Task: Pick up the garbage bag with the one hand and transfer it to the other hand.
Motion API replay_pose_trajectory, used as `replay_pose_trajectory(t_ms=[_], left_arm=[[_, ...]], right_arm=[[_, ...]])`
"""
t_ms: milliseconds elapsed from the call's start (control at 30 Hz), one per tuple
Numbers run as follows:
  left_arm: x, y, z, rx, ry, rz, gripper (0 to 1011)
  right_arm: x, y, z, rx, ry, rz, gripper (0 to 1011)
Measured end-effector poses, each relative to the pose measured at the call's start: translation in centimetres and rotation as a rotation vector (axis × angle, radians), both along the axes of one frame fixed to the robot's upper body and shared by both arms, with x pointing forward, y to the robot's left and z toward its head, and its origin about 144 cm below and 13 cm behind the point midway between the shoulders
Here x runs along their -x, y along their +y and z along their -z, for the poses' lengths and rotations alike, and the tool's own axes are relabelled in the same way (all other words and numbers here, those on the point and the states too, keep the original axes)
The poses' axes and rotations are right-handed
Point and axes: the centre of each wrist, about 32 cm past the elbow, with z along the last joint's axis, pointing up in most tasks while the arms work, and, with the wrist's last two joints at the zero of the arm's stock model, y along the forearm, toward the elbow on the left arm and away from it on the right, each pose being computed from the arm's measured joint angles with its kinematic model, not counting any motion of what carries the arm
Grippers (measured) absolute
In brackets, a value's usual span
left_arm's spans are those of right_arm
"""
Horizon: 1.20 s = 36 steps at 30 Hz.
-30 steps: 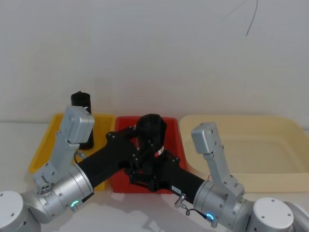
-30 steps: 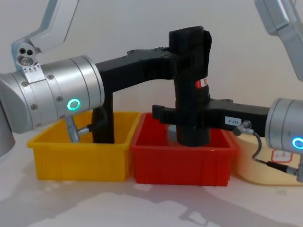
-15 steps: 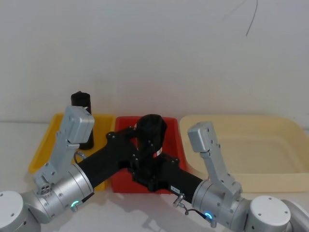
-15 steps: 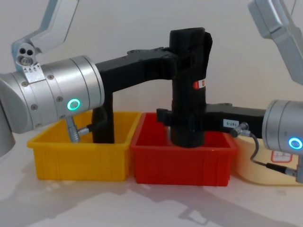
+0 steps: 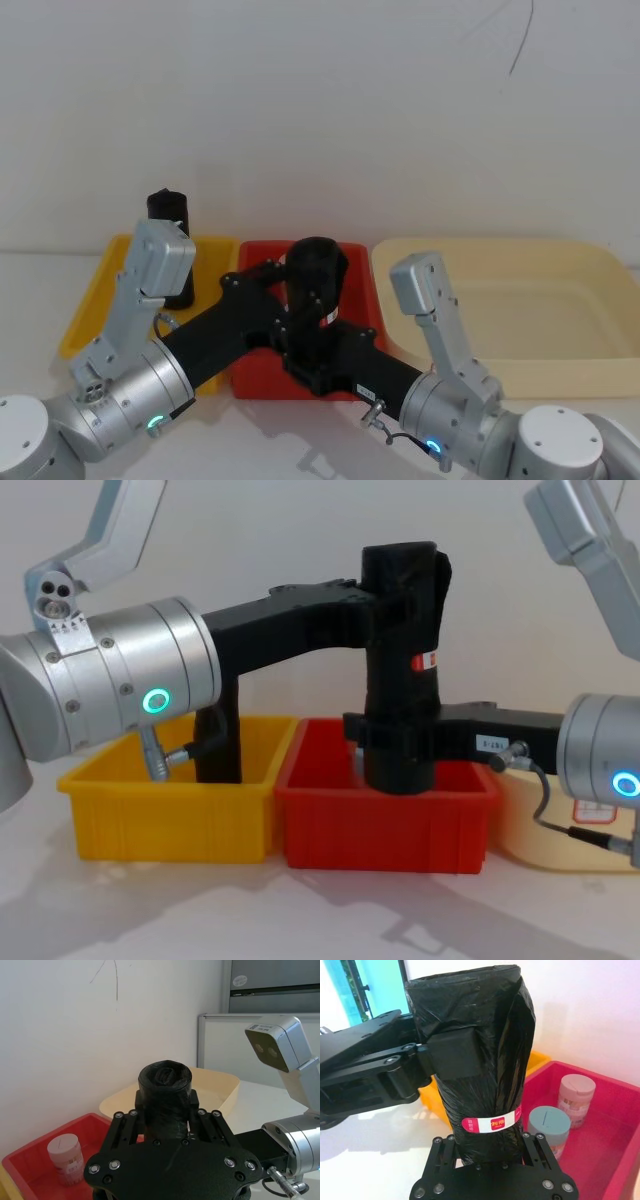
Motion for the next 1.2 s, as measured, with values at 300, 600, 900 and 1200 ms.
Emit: replay_pose_trajectory(t_ms=[300,600,900,1200], left_arm=[[0.0,0.0,0.0,0.0,0.0,0.0,705],[0.0,0.0,0.0,0.0,0.0,0.0,965],[0.0,0.0,0.0,-0.001,0.0,-0.001,1001],[0.0,0.0,0.0,-0.001,0.0,-0.001,1002]], right_arm=[[0.2,-0.4,-0.1,-0.002,-0.005,0.023,539],[0.0,-1.8,-0.6,0.004,-0.017,0.083,539],[-0.6,-4.3,-1.2,0.014,-0.031,0.179,539],[-1.4,-7.8,-2.1,0.036,-0.044,0.307,539]])
